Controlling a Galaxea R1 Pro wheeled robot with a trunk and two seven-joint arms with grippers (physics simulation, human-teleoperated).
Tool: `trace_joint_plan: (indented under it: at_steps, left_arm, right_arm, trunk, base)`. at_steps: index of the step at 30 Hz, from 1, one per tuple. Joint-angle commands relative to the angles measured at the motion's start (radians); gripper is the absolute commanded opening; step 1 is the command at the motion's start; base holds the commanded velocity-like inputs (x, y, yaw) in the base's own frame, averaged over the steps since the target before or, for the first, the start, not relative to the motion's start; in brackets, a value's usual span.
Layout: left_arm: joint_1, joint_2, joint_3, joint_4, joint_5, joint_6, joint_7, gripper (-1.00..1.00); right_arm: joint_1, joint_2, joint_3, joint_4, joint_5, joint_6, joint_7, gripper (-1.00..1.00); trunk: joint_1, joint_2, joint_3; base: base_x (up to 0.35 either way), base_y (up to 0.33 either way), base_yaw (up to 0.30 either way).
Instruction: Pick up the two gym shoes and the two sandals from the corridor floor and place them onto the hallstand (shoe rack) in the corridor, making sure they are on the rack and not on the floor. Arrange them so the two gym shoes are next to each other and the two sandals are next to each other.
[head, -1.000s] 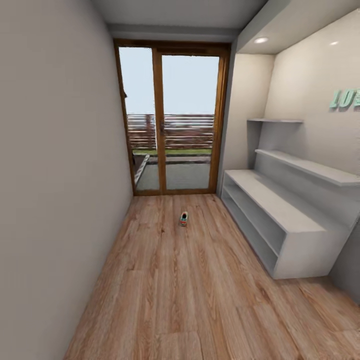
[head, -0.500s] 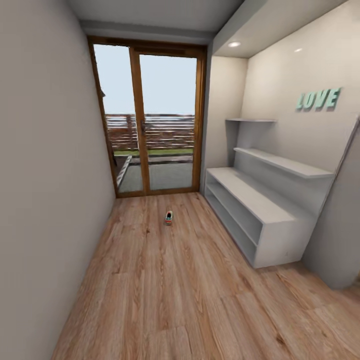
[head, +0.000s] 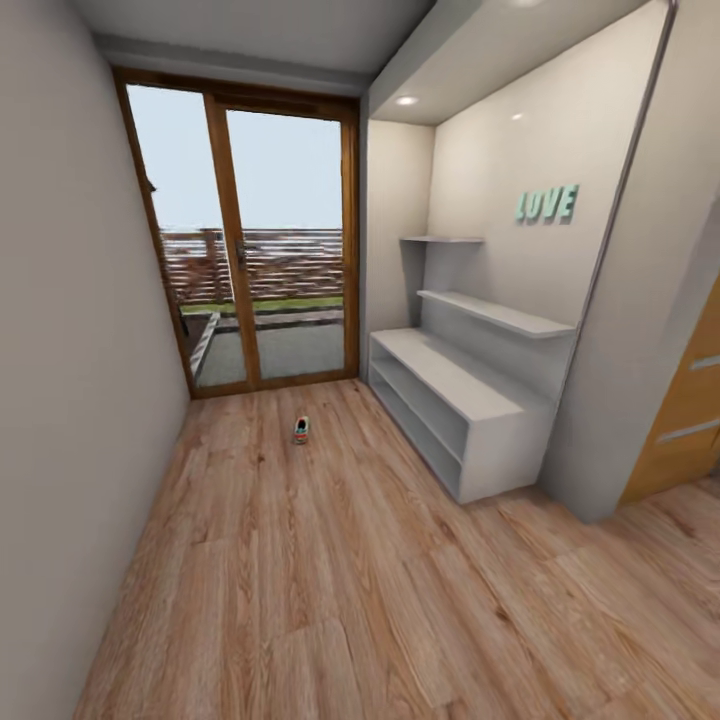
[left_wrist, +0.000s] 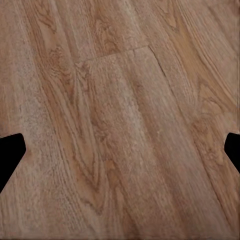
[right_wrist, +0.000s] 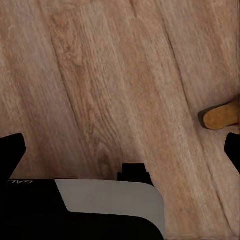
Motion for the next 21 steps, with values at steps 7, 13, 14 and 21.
trace_joint_plan:
  at_steps: [7,13,14,21]
  left_arm:
    - [0.000,0.000,-0.001,0.000,0.001,-0.003,0.000,1.00]
    - [0.000,0.001,-0.001,0.000,0.001,-0.003,0.000,1.00]
    - [-0.001,0.001,-0.001,0.000,0.001,-0.003,0.000,1.00]
    - [0.000,0.001,0.001,0.000,0.001,-0.003,0.000,1.00]
  right_arm:
    - [0.000,0.000,-0.001,-0.001,0.000,0.000,0.001,1.00]
    - [-0.001,0.000,-0.001,-0.001,0.000,0.000,0.001,1.00]
    - [-0.001,0.000,-0.001,-0.001,0.000,0.000,0.001,1.00]
    - [0.000,0.000,-0.001,-0.001,0.000,0.000,0.001,1.00]
  trunk:
    - [-0.001,-0.001,-0.001]
    - [-0.001,-0.001,-0.001]
    - [-0.001,-0.001,-0.001]
    - [-0.001,-0.001,-0.001]
  base:
    - [-0.139,0.000,-0.264]
    - [-0.023,0.000,-0.264]
    - [-0.006,0.000,-0.264]
    - [-0.002,0.000,-0.264]
